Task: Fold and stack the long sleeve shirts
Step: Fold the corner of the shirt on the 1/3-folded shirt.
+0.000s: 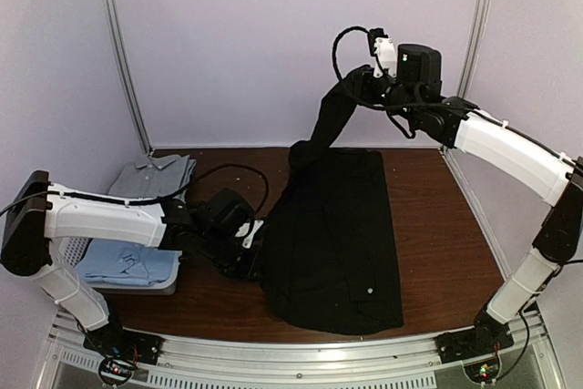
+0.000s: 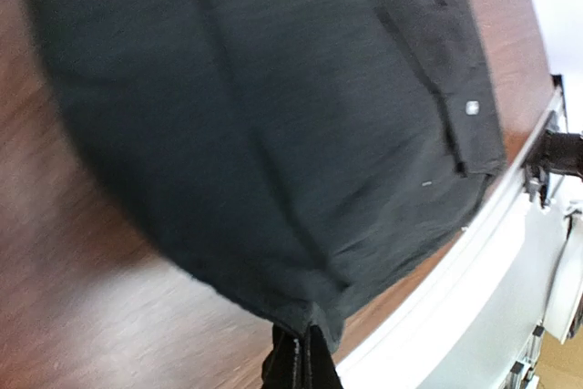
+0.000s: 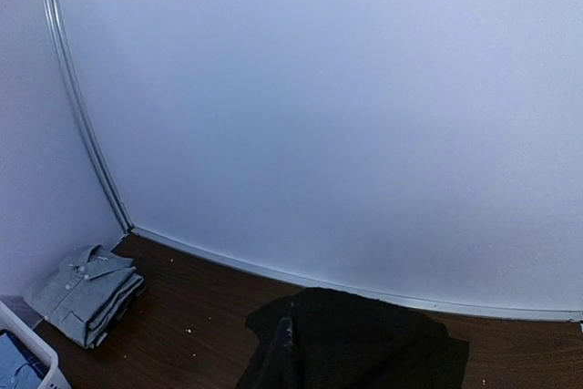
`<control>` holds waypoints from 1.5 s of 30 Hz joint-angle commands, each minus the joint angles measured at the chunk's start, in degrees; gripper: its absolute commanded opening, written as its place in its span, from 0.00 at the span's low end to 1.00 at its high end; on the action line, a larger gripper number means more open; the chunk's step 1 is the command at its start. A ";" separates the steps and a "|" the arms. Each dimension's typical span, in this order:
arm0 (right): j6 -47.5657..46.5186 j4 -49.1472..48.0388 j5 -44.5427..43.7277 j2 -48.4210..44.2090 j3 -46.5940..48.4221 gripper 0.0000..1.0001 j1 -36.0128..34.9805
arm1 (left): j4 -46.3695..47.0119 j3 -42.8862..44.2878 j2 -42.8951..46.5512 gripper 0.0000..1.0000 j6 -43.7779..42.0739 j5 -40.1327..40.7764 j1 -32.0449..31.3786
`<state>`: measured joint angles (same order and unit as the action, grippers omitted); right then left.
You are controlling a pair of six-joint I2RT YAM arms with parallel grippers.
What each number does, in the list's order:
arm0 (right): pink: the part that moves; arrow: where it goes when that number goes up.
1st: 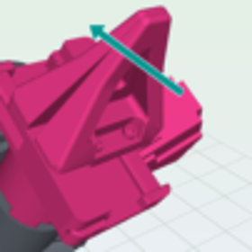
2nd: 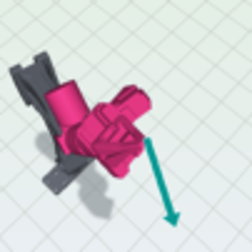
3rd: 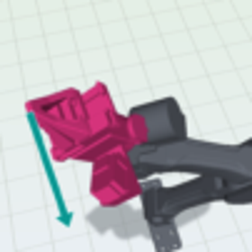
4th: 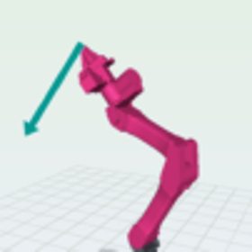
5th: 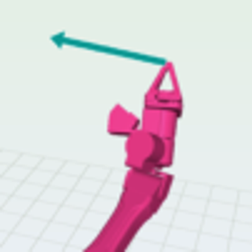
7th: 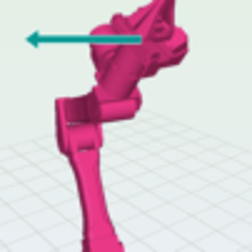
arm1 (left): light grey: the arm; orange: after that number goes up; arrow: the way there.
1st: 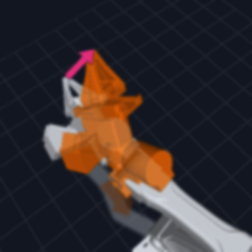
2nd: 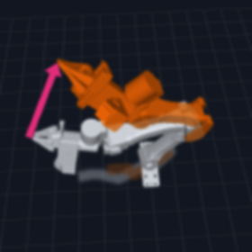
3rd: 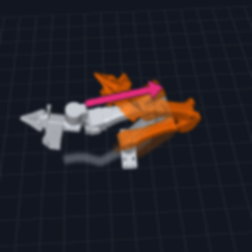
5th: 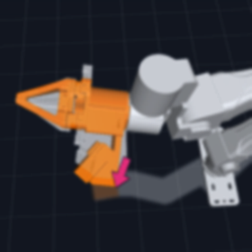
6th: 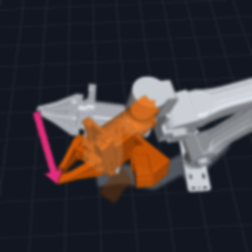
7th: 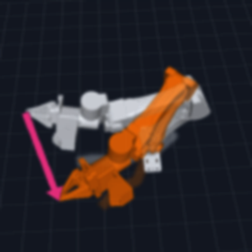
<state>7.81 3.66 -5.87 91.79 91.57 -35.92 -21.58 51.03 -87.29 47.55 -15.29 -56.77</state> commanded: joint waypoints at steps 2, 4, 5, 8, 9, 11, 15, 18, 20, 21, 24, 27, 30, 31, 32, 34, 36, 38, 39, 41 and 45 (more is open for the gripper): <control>-2.88 0.62 -6.20 -3.47 0.58 0.00 2.69 | -3.30 8.95 -6.46 0.00 -9.84 -5.12 -1.96; -3.69 0.74 -7.93 -4.37 -0.16 0.00 3.17 | -3.58 11.58 -8.77 0.00 -11.77 -7.16 -2.62; -4.02 0.88 -8.49 -4.87 -0.55 0.00 3.41 | -3.81 12.69 -9.92 0.00 -12.59 -8.14 -2.82; -4.55 1.07 -9.58 -6.29 -1.64 0.00 4.24 | -4.92 16.34 -13.13 0.00 -15.22 -10.66 -3.61; -4.56 1.06 -9.83 -6.66 -2.23 0.00 4.50 | -5.29 17.21 -13.93 0.00 -15.89 -11.41 -3.79; -4.57 1.02 -10.23 -7.42 -2.99 0.00 5.08 | -5.92 18.66 -15.34 0.00 -16.91 -12.75 -4.02; -4.65 1.20 -10.79 -8.28 -4.33 0.00 5.91 | -6.03 20.93 -17.35 0.00 -18.48 -16.04 -4.53; -4.70 1.23 -11.09 -8.51 -5.03 0.00 6.62 | -6.00 22.14 -18.73 0.00 -19.17 -18.00 -4.80; -4.63 1.14 -10.76 -8.51 -5.46 0.00 7.23 | -6.01 23.16 -19.77 0.00 -19.58 -19.03 -4.99; -4.66 1.05 -10.45 -8.41 -5.48 0.00 7.45 | -6.01 23.73 -20.24 0.00 -19.75 -19.52 -5.15; -4.82 1.14 -10.10 -7.85 -5.29 0.00 8.07 | -6.03 25.46 -21.53 0.00 -20.36 -21.14 -5.43; -4.70 1.35 -9.59 -7.35 -5.23 0.00 8.77 | -6.90 26.97 -22.97 0.00 -21.06 -21.93 -5.50; -4.49 1.43 -9.07 -7.09 -5.39 0.00 9.23 | -7.77 28.64 -24.63 0.00 -21.44 -22.25 -5.62; -4.43 1.48 -8.83 -6.99 -5.40 0.00 9.36 | -7.77 29.14 -25.21 0.00 -21.52 -22.58 -5.67; -4.39 1.65 -8.58 -6.90 -5.37 0.00 9.44 | -7.77 29.62 -25.70 0.00 -21.65 -22.85 -5.71; -4.31 1.98 -8.42 -6.72 -5.44 0.00 9.55 | -7.78 30.43 -26.66 0.00 -21.92 -23.28 -5.72; -4.06 2.29 -8.05 -6.65 -5.73 0.00 9.56 | -7.77 30.94 -27.61 0.00 -22.26 -23.74 -5.72; -3.80 2.74 -7.25 -6.84 -6.11 0.00 9.55 | -7.77 31.15 -28.49 0.02 -22.55 -24.37 -5.72; -3.70 3.06 -6.75 -6.88 -6.26 0.00 9.55 | -7.77 31.15 -28.86 0.04 -22.71 -24.88 -5.72; -3.53 3.81 -6.11 -6.94 -6.63 0.00 9.56 | -7.78 31.24 -29.44 0.09 -22.93 -25.14 -5.78; -3.17 4.53 -4.14 -8.09 -9.19 0.00 9.58 | -6.74 31.72 -29.09 0.22 -22.09 -23.30 -5.72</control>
<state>3.57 6.87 -12.82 84.77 85.10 -26.61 -29.67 80.90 -116.44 25.96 -38.44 -62.06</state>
